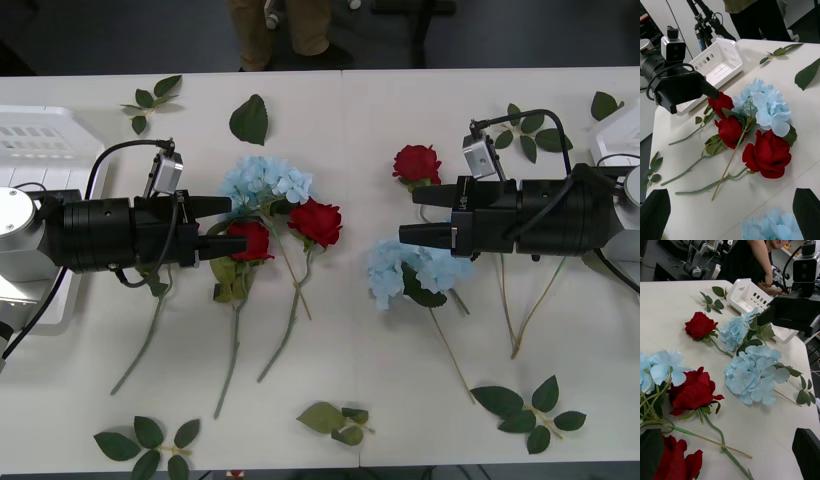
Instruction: Place the red flowers into the right box and the blue flowers into the left box. If a person shows an open palm, hand one flower to the person first, then continue sorting.
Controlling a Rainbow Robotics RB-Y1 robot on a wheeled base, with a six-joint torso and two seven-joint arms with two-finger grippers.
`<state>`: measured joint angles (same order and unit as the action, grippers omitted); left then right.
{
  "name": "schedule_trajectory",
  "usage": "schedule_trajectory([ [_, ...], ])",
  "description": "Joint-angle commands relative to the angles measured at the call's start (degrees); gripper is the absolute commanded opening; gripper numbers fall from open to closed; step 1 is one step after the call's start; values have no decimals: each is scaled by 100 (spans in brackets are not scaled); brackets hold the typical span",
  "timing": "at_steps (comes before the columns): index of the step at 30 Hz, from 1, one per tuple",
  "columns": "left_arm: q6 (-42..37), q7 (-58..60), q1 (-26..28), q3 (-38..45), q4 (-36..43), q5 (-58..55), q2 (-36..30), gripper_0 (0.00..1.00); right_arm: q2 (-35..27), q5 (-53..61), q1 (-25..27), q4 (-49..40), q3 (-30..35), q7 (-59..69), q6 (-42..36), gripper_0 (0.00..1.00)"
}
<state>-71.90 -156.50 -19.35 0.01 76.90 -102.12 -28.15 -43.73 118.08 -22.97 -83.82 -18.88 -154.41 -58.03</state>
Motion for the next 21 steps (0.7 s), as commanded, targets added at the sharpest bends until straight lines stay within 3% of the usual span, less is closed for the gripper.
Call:
schedule_trajectory([
  [1, 45, 150, 63, 8, 71, -80, 38, 100, 119, 84, 4, -38, 51, -59, 20, 81],
  [4, 45, 150, 63, 8, 71, -80, 38, 100, 119, 84, 4, -38, 51, -59, 20, 43],
  [6, 45, 150, 494, -115, -193, -45, 196, 100, 181, 84, 118, 42, -54, -59, 29, 13],
  [7, 9, 150, 424, -107, -272, -194, 169, 100, 181, 110, 118, 33, -54, -59, 29, 7],
  [14, -52, 150, 81, -695, -835, -1469, -463, 100, -136, 488, -216, 6, 69, 34, 231, 2],
  [19, 106, 150, -130, -1363, -158, -1425, -1483, 100, -848, 400, -594, 129, 95, 965, 530, 1],
  [21, 326, 1043, -148, -1574, 343, -1258, -2010, 100, -1138, 172, -717, 261, 95, 1352, 530, 1],
])
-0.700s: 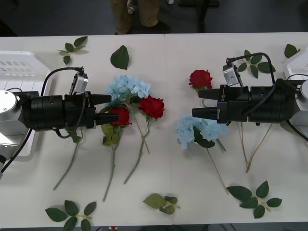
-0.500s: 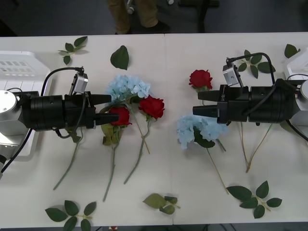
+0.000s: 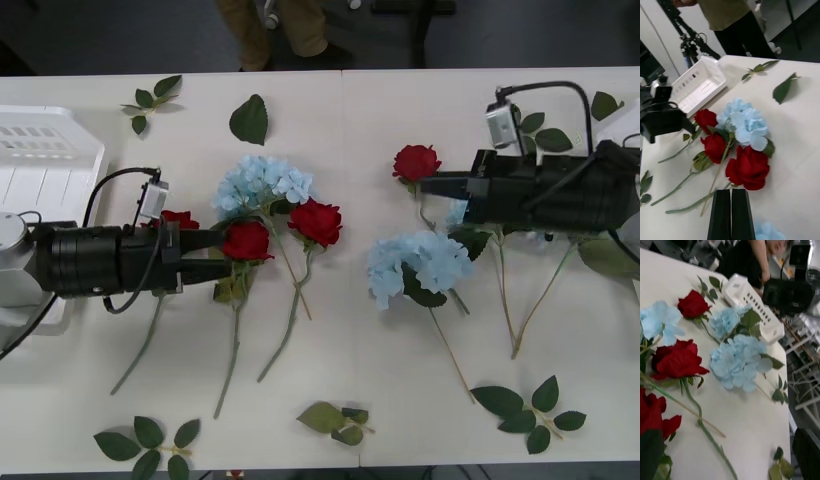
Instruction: Place the red flowers into the right box and the blue flowers into the left box. If a person shows an open palm, hand one flower to the person first, then continue sorting.
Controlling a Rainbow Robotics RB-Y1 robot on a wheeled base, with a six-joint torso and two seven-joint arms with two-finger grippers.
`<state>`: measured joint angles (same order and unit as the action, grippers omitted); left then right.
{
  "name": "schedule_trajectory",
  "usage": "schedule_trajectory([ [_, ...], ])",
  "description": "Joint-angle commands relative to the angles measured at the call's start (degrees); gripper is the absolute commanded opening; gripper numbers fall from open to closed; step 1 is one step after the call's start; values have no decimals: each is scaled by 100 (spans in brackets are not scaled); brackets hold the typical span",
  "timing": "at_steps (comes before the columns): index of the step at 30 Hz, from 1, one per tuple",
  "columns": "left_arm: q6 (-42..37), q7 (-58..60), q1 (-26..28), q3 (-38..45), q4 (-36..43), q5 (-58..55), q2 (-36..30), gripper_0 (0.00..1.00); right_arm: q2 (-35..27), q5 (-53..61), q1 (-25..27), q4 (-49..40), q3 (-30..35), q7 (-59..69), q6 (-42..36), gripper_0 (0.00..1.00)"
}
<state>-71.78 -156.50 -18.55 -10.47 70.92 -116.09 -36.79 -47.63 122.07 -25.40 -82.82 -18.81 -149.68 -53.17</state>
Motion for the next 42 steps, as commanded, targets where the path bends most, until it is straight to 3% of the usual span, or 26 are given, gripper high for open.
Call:
schedule_trajectory([
  [1, 481, 1825, -237, -649, 1354, 289, -1550, 100, -932, -420, -518, 275, 88, 1072, 70, 1],
  [4, 692, 4154, -298, -842, 2435, 957, -2544, 100, -1328, -992, -588, 565, 97, 1230, 79, 1],
  [6, 639, 5578, -360, -842, 3015, 1475, -3001, 100, -1582, -1326, -580, 741, 114, 1195, 79, 14],
  [7, 542, 6474, -413, -842, 3349, 1835, -3247, 100, -1767, -1484, -571, 846, 114, 1178, 70, 33],
  [8, 411, 7151, -474, -842, 3569, 2108, -3378, 100, -1899, -1581, -553, 917, 114, 1160, 70, 42],
  [13, -899, 9858, -773, -842, 4052, 3734, -3220, 100, -2514, -1923, -527, 1426, 114, 1107, -194, 55],
  [18, -1681, 10807, -808, -992, 4052, 5219, -2508, 100, -2655, -1792, -474, 2217, 361, 1019, -1222, 56],
  [24, -1567, 11598, -905, -1967, 4061, 7188, -1937, 100, -2444, -1458, -193, 2956, 440, 949, -1987, 56],
  [28, -1145, 11924, -1019, -2495, 3543, 7715, -1577, 100, -2119, -1387, 159, 3052, 440, 958, -1828, 56],
  [34, -591, 11818, -1019, -2565, 2848, 7777, -1155, 100, -1328, -1405, 624, 2789, 440, 1292, -1108, 56],
  [42, -38, 11765, -1019, -2829, 2479, 8049, -970, 100, -783, -1897, 818, 2156, 440, 2232, -378, 56],
])
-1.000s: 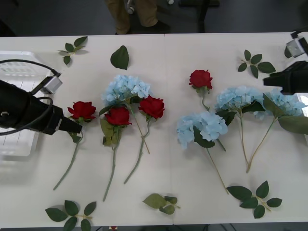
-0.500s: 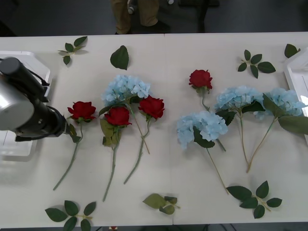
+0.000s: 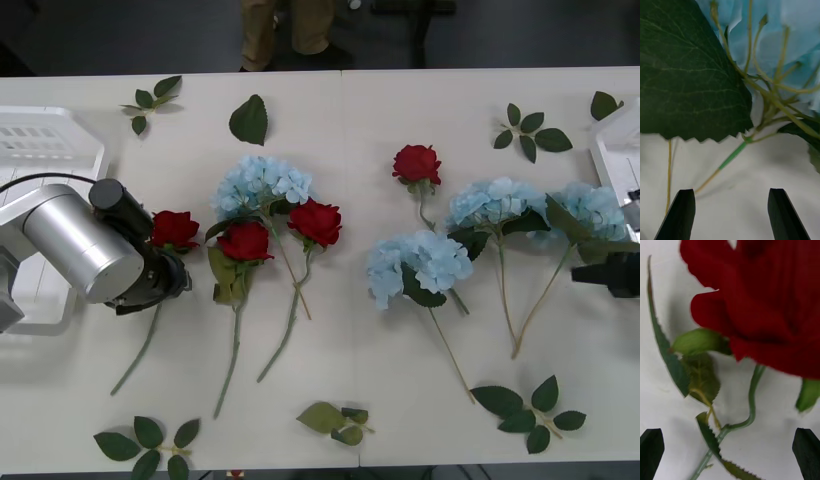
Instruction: Place the red flowers into the right box and the blue flowers into the left box. If a person shows an open palm, hand one flower to the person first, then continue sorting.
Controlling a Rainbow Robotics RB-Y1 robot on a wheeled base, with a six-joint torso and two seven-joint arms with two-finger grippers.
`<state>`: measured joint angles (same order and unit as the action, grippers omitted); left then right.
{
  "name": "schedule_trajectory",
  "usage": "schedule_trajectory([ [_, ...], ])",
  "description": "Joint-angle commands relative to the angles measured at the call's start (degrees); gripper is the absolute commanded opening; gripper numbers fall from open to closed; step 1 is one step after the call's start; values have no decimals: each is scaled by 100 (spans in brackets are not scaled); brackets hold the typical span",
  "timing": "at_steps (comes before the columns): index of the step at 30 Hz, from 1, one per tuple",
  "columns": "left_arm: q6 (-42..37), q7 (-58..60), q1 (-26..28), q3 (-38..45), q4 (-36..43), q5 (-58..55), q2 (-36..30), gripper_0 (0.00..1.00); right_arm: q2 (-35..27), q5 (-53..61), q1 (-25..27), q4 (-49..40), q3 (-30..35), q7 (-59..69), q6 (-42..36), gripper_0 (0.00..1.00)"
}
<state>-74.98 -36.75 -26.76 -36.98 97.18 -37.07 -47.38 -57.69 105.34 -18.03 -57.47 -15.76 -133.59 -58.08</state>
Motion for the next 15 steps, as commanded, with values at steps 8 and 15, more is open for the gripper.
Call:
schedule_trajectory([
  [8, 317, -271, -198, -362, -226, 446, 89, 100, 311, -962, 89, -1003, 134, 1705, 631, 56],
  [15, 387, -280, -189, -468, -332, 551, 89, 100, 302, -1709, 248, -1047, 688, 1810, 535, 56],
])
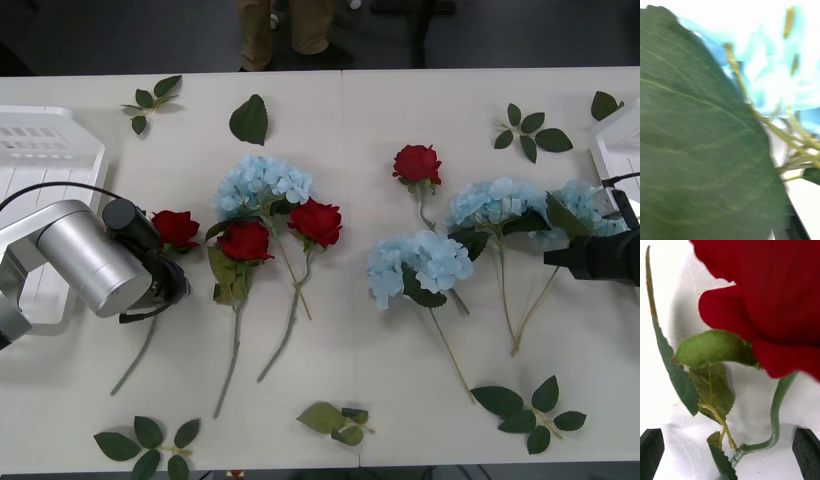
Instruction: Place the red flowers into the right box and the blue flowers into the left box. If a person shows an open palm, hand one flower to the person first, then continue sorting.
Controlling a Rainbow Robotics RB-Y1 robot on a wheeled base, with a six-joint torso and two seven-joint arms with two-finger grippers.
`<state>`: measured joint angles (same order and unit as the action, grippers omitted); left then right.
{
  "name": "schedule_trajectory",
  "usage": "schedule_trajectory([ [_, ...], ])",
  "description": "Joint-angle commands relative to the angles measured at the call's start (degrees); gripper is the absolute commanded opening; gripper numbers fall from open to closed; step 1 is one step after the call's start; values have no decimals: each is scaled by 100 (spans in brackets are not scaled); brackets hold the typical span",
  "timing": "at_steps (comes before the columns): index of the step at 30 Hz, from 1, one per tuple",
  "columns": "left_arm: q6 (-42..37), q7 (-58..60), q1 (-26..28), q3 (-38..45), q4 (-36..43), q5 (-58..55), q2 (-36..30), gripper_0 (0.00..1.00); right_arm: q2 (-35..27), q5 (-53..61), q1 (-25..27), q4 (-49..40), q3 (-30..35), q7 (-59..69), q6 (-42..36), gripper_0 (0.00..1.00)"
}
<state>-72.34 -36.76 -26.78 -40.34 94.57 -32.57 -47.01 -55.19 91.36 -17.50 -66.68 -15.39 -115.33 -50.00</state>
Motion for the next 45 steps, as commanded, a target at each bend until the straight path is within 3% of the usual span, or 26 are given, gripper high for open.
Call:
schedule_trajectory([
  [1, 150, -279, -187, -150, -88, 111, 52, 100, 52, -364, 194, -135, 748, 11, -370, 56],
  [6, 476, -288, -196, -229, -316, 137, 60, 100, 359, -927, 194, -451, 942, 696, -440, 56],
  [7, 520, -306, -196, -229, -343, 137, 60, 85, 438, -979, 194, -486, 942, 802, -396, 56],
  [8, 520, -323, -196, -238, -352, 137, 60, 62, 535, -1032, 194, -513, 942, 881, -344, 56],
  [10, 520, -358, -196, -238, -352, 128, 60, 46, 711, -1190, 185, -548, 942, 1030, -194, 57],
  [11, 520, -358, -196, -238, -352, 128, 60, 46, 711, -1190, 185, -548, 942, 1030, -194, 57],
  [12, 520, -367, -196, -246, -352, 102, 60, 32, 816, -1410, 185, -601, 942, 1136, -71, 58],
  [13, 520, -367, -196, -246, -352, 102, 60, 32, 816, -1410, 185, -601, 942, 1136, -71, 58],
  [14, 528, -367, -196, -246, -352, 40, 60, 13, 878, -1691, 176, -644, 942, 1206, 17, 59],
  [16, 546, -367, -187, -246, -352, 5, 60, 0, 896, -1841, 176, -644, 942, 1223, 52, 59],
  [29, 607, -411, -196, -246, -343, -127, 60, 0, 1256, -3185, 176, -644, 950, 1294, 395, 59],
  [30, 555, -446, -257, -246, -352, -144, 52, 0, 1256, -3203, 176, -644, 942, 1259, 395, 55],
  [31, 484, -481, -310, -246, -343, -162, 34, 0, 1256, -3203, 176, -644, 942, 1241, 395, 44],
  [33, 194, -525, -468, -246, -246, -215, -27, 0, 1256, -3203, 176, -644, 942, 1206, 395, 8],
  [34, 98, -543, -530, -246, -211, -250, -54, 0, 1256, -3203, 176, -644, 942, 1197, 395, 1],
  [39, -500, -605, -1207, -246, 53, -997, -493, 0, 1230, -2878, 176, -697, 968, 1074, 280, 0],
  [45, -781, -772, -2165, -246, -9, -2412, -1258, 0, 1177, -2219, 176, -1110, 1583, 977, -871, 0],
])
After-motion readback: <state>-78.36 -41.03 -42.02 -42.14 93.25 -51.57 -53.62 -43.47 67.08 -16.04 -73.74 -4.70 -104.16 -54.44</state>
